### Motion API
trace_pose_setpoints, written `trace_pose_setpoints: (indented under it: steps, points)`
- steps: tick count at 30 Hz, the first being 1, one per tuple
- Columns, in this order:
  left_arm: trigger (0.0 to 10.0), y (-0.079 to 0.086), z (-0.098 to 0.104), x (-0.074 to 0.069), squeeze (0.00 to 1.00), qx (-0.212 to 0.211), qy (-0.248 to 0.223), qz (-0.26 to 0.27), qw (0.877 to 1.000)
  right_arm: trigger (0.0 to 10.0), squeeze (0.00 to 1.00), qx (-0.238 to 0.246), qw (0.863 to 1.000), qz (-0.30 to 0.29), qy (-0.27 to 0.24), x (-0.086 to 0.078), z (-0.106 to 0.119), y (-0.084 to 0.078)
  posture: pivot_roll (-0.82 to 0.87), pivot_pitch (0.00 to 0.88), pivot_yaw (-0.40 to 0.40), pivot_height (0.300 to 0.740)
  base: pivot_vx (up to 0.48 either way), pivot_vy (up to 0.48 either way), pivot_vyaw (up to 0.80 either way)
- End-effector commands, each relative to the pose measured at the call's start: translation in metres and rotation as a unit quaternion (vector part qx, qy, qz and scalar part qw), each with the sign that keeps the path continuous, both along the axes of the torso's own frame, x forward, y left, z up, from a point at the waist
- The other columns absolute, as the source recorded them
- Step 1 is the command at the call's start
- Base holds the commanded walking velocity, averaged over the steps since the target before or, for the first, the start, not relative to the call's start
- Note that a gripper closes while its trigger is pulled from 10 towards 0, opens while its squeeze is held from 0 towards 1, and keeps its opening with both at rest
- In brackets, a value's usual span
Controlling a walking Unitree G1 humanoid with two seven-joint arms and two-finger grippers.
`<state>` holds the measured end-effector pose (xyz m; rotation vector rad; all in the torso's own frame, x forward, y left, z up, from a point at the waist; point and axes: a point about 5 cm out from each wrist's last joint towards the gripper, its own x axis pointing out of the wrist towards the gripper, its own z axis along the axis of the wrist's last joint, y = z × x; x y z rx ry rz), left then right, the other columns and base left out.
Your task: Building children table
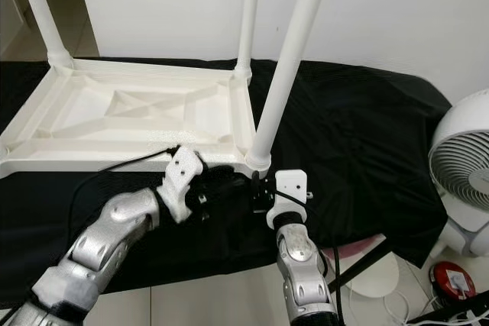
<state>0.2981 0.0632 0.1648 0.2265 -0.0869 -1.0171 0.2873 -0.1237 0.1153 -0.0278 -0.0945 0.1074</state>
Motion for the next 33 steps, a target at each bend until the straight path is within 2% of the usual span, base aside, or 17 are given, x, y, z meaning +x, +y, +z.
trace_pose_setpoints:
  steps: [1,2,5,10,13,17,19,20,23,24,26,27,28,29,31,33]
  points:
    - [10.0,0.014,-0.007,0.020,0.00,0.020,-0.011,0.137,0.990,10.0,0.00,0.005,1.000,0.015,0.003,0.002,0.004,0.004,0.04,0.018,-0.083,0.740,0.000,0.000,0.00]
    - [10.0,0.019,-0.007,0.027,0.00,0.026,-0.010,0.160,0.987,10.0,0.00,0.006,1.000,0.019,0.003,0.002,0.005,0.005,0.04,0.019,-0.083,0.740,0.000,0.000,0.00]
    - [10.0,0.021,-0.006,0.032,0.00,0.027,-0.009,0.173,0.985,10.0,0.00,0.006,1.000,0.021,0.004,0.003,0.005,0.005,0.04,0.019,-0.083,0.740,0.000,0.000,0.00]
    - [10.0,0.028,-0.006,0.055,0.00,0.081,-0.035,0.194,0.977,10.0,0.00,0.017,0.999,0.042,0.010,0.002,0.005,0.011,0.04,0.029,-0.076,0.740,0.000,0.000,0.00]
    - [10.0,0.028,-0.005,0.057,0.00,0.082,-0.034,0.195,0.977,10.0,0.00,0.017,0.999,0.045,0.010,0.002,0.005,0.011,0.04,0.029,-0.076,0.740,0.000,0.000,0.00]
    - [10.0,0.032,-0.004,0.070,0.00,0.116,-0.046,0.193,0.973,10.0,0.00,0.036,0.998,0.053,0.021,-0.002,0.002,0.010,0.03,0.035,-0.061,0.740,0.000,0.000,0.00]
    - [10.0,0.032,-0.004,0.070,0.00,0.116,-0.046,0.193,0.973,10.0,0.00,0.036,0.998,0.053,0.021,-0.002,0.002,0.010,0.03,0.035,-0.061,0.740,0.000,0.000,0.00]
    - [10.0,0.035,-0.005,0.073,0.00,0.127,-0.044,0.194,0.972,10.0,1.00,0.038,0.998,0.050,0.023,-0.004,0.001,0.008,0.02,0.036,-0.046,0.740,0.000,0.000,0.00]
    - [10.0,0.042,-0.009,0.077,0.00,0.151,-0.032,0.186,0.970,10.0,1.00,0.032,0.998,0.044,0.025,-0.009,-0.003,0.001,0.01,0.038,-0.031,0.740,0.000,0.000,0.00]
    - [10.0,0.047,-0.010,0.080,0.00,0.169,-0.031,0.185,0.968,10.0,0.72,0.032,0.998,0.050,0.030,-0.013,-0.005,-0.001,0.00,0.038,-0.023,0.740,0.000,0.000,0.00]
    - [10.0,0.047,-0.010,0.080,0.00,0.169,-0.031,0.185,0.968,10.0,0.72,0.032,0.998,0.050,0.030,-0.013,-0.005,-0.001,0.00,0.038,-0.023,0.740,0.000,0.000,0.00]
    - [10.0,0.051,-0.011,0.083,0.00,0.184,-0.035,0.186,0.964,10.0,0.00,0.033,0.997,0.057,0.036,-0.015,-0.008,-0.002,0.00,0.038,-0.020,0.740,0.000,0.000,0.00]
    - [10.0,0.056,-0.013,0.084,0.00,0.210,-0.040,0.183,0.960,10.0,0.00,0.033,0.996,0.067,0.042,-0.019,-0.011,-0.002,0.00,0.039,-0.012,0.740,0.000,0.000,0.00]
    - [10.0,0.056,-0.013,0.084,0.00,0.210,-0.040,0.183,0.960,10.0,0.00,0.033,0.996,0.067,0.042,-0.019,-0.011,-0.002,0.00,0.039,-0.012,0.740,0.000,0.000,0.00]
    - [10.0,0.068,-0.016,0.086,0.00,0.257,-0.042,0.178,0.949,10.0,0.00,0.033,0.994,0.091,0.052,-0.024,-0.015,-0.002,-0.01,0.041,-0.004,0.740,0.000,0.000,0.00]
    - [10.0,0.068,-0.016,0.086,0.00,0.257,-0.042,0.178,0.949,10.0,0.00,0.033,0.994,0.091,0.052,-0.024,-0.015,-0.002,-0.01,0.041,-0.004,0.740,0.000,0.000,0.00]
